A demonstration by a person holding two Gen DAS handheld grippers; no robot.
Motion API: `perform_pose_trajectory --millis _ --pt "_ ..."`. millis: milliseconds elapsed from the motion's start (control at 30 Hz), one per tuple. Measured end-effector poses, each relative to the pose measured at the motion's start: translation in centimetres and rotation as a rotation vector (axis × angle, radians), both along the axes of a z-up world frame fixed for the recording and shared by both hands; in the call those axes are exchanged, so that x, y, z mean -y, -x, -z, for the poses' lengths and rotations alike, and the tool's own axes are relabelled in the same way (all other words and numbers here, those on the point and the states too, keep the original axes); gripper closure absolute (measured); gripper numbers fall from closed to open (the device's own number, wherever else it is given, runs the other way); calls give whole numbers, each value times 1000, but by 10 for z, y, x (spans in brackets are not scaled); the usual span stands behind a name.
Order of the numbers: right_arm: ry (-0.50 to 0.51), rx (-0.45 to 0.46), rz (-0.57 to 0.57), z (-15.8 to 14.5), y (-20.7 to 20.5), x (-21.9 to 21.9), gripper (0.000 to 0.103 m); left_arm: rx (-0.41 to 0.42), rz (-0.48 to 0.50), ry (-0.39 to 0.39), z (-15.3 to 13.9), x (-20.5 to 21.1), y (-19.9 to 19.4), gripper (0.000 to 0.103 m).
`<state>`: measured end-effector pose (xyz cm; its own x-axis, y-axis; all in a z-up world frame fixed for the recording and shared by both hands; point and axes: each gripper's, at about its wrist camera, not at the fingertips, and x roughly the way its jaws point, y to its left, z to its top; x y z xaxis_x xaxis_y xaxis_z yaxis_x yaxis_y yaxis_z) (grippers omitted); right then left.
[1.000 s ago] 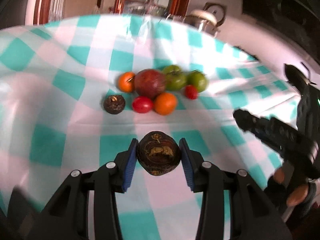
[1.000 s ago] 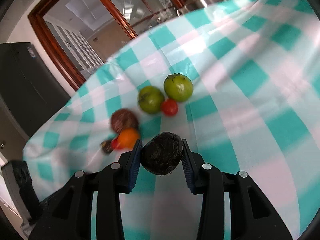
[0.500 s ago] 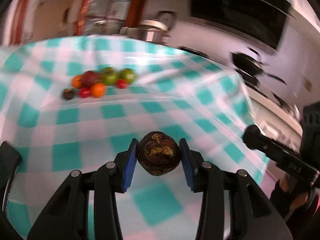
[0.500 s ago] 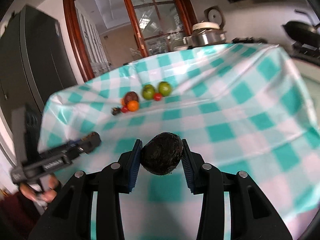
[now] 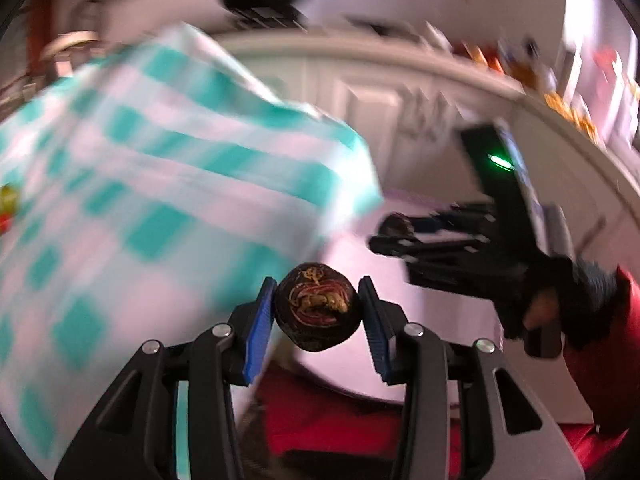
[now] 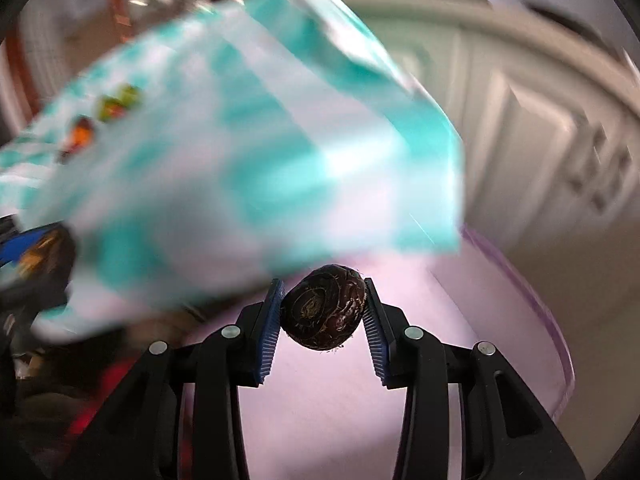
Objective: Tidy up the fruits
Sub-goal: 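Carry both dark brown fruits into the white purple-rimmed box and open both tools, then move both open tools back over the fruits on the cloth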
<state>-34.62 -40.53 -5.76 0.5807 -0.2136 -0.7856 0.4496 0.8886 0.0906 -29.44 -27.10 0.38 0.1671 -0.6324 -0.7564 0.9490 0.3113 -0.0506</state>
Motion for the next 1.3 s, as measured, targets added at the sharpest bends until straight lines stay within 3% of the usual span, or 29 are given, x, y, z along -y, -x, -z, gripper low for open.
perform_pose_trajectory --millis 133,333,500,633,667,767,1000,1067,1100,1200,1267,1300 --pt "-120 -130 124 54 5 40 64 -68 118 -202 63 58 25 61" --pt "-225 -265 186 117 -11 60 64 -103 147 -440 143 100 31 61" --pt "-271 -325 181 145 -22 54 63 -88 110 -542 175 111 21 61" --pt "-284 -350 188 157 -22 49 62 -45 133 -562 184 120 22 60" --pt "-294 -355 196 159 -22 49 59 -40 134 -567 186 121 22 60" --pt "-314 -344 239 158 -17 52 27 -28 133 -576 188 123 19 60" --pt "-385 -314 280 158 -5 43 26 -23 126 -553 186 114 12 60" --pt "-384 -261 293 147 0 44 26 7 134 -511 174 110 12 47" --pt "-386 -218 310 139 10 46 26 17 139 -472 165 104 14 45" --pt "-351 -81 350 96 26 53 24 18 185 -228 111 84 21 34" --pt "-284 -19 365 64 35 53 23 53 177 -69 76 63 24 14" --pt "-253 10 367 49 39 51 21 71 164 -19 64 57 23 9"
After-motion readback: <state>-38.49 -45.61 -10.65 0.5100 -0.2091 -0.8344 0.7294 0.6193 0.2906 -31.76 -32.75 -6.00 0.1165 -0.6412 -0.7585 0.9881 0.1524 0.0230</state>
